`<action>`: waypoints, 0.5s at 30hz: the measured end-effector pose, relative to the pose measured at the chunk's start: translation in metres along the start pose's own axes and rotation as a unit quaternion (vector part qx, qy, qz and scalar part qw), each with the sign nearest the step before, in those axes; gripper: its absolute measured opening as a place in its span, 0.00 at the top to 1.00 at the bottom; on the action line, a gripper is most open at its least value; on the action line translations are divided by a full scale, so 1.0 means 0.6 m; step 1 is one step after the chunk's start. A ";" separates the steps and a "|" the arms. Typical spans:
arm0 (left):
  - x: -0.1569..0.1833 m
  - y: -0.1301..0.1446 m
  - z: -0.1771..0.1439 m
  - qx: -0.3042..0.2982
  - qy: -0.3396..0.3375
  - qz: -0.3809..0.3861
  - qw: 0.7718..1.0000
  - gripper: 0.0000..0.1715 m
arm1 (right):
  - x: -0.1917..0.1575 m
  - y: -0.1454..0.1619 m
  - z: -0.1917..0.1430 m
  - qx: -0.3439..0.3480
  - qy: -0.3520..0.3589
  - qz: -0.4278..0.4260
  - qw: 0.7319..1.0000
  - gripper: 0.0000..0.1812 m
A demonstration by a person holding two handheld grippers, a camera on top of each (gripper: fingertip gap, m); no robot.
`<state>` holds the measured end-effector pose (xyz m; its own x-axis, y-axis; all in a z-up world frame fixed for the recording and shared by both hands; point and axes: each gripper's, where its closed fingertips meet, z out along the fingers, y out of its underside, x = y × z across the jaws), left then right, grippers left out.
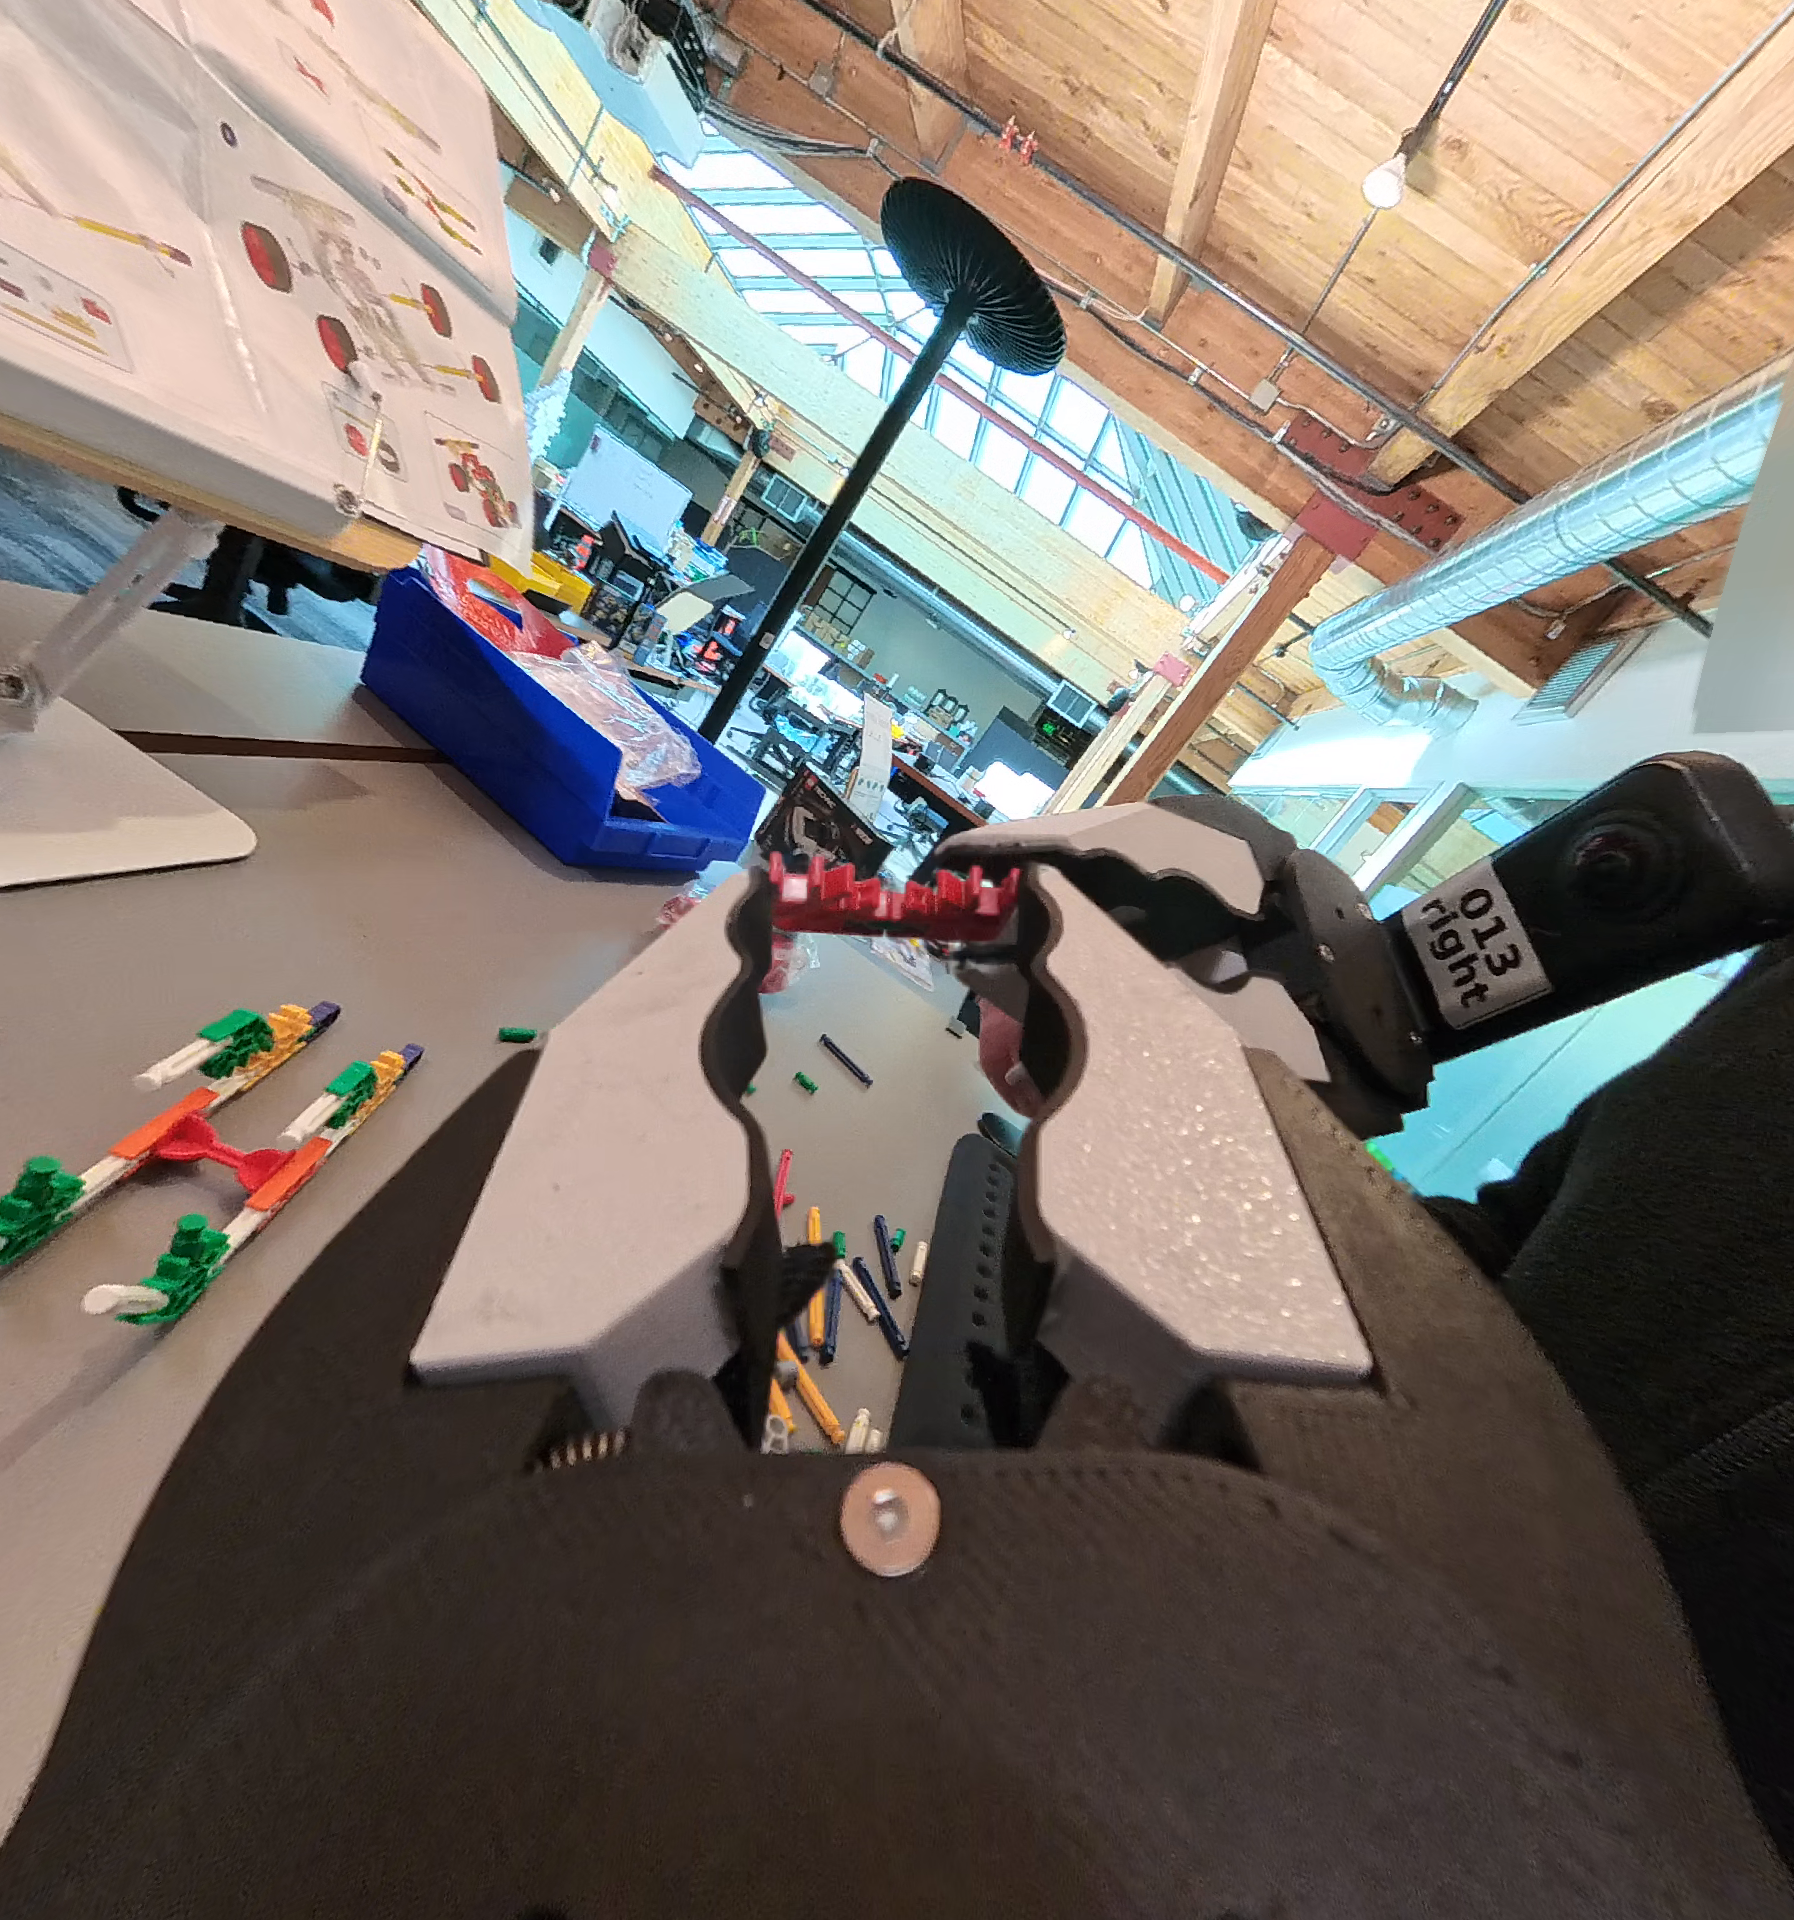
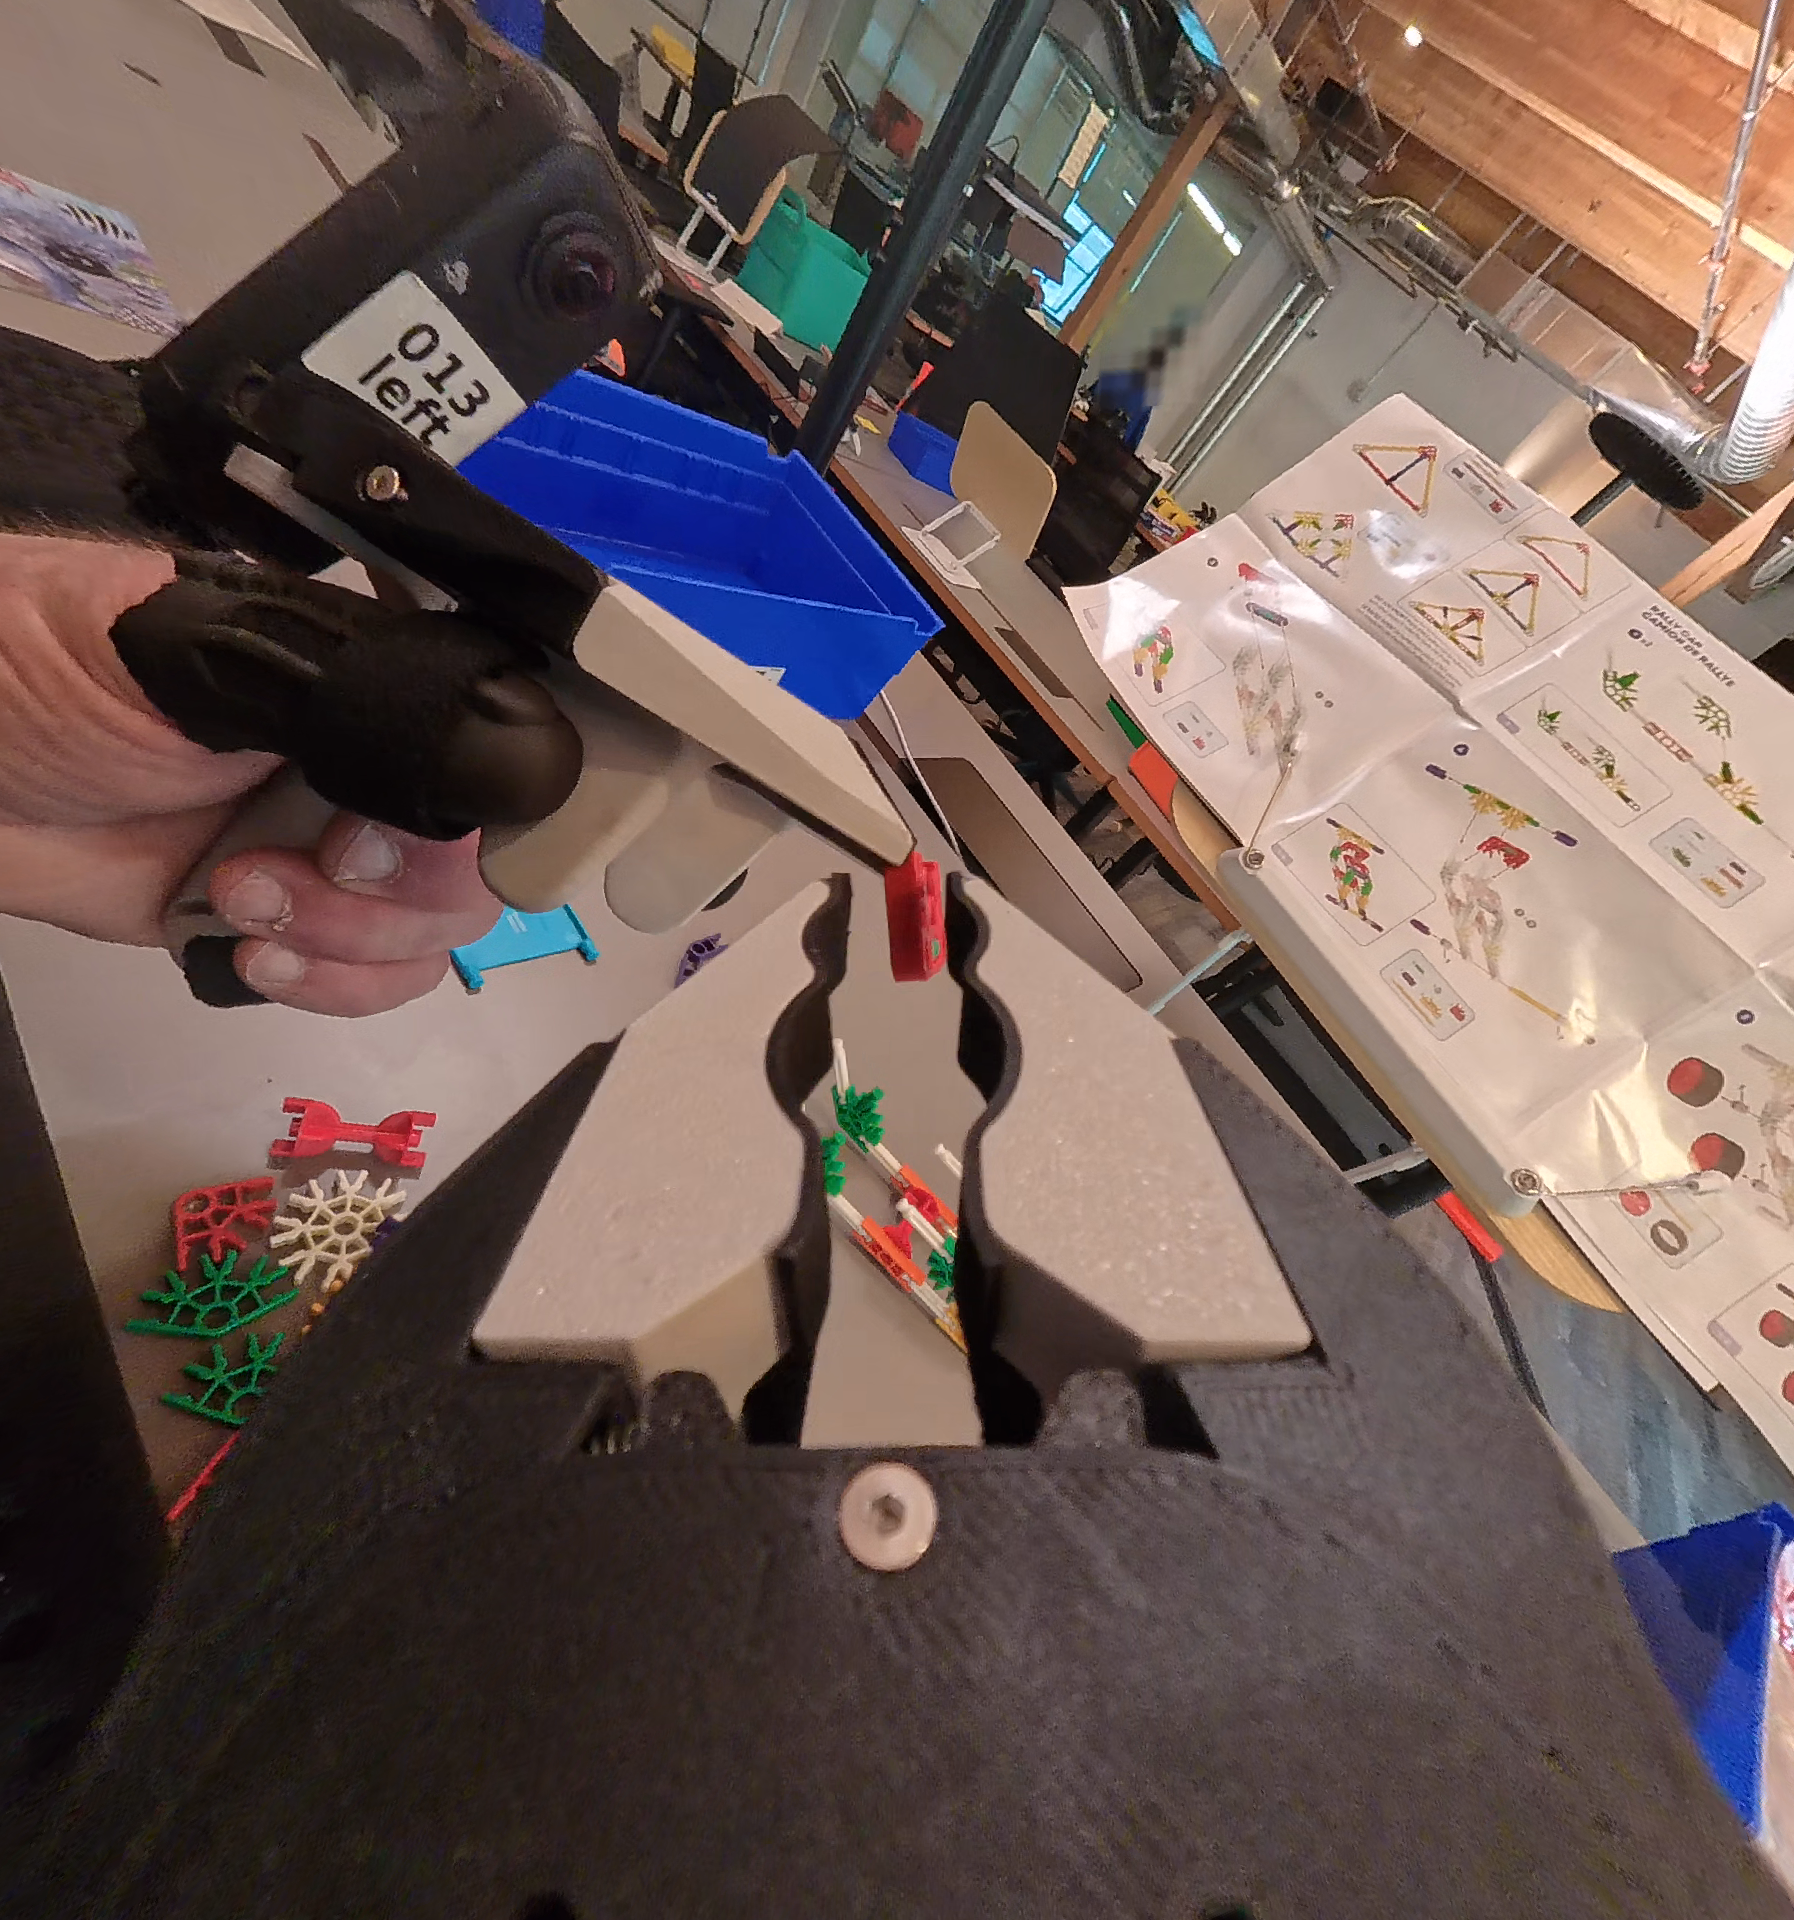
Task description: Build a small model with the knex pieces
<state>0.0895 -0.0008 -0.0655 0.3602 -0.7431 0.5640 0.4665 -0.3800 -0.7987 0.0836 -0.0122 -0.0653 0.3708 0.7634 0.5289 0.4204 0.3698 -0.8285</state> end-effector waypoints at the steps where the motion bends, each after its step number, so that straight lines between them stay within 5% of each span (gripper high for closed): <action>1: 0.002 0.001 0.000 -0.005 0.006 -0.004 1.000 0.74 | -0.002 0.000 -0.001 0.002 -0.006 -0.001 1.000 0.90; 15: 0.015 0.005 0.015 -0.033 0.036 -0.038 0.998 0.67 | 0.016 -0.003 -0.003 0.004 0.019 0.002 1.000 0.98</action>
<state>0.1015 -0.0037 -0.0607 0.2662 -0.7469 0.6093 0.4358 -0.4706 -0.7672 0.0881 -0.0065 -0.0586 0.4036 0.7444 0.5319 0.4130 0.3705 -0.8320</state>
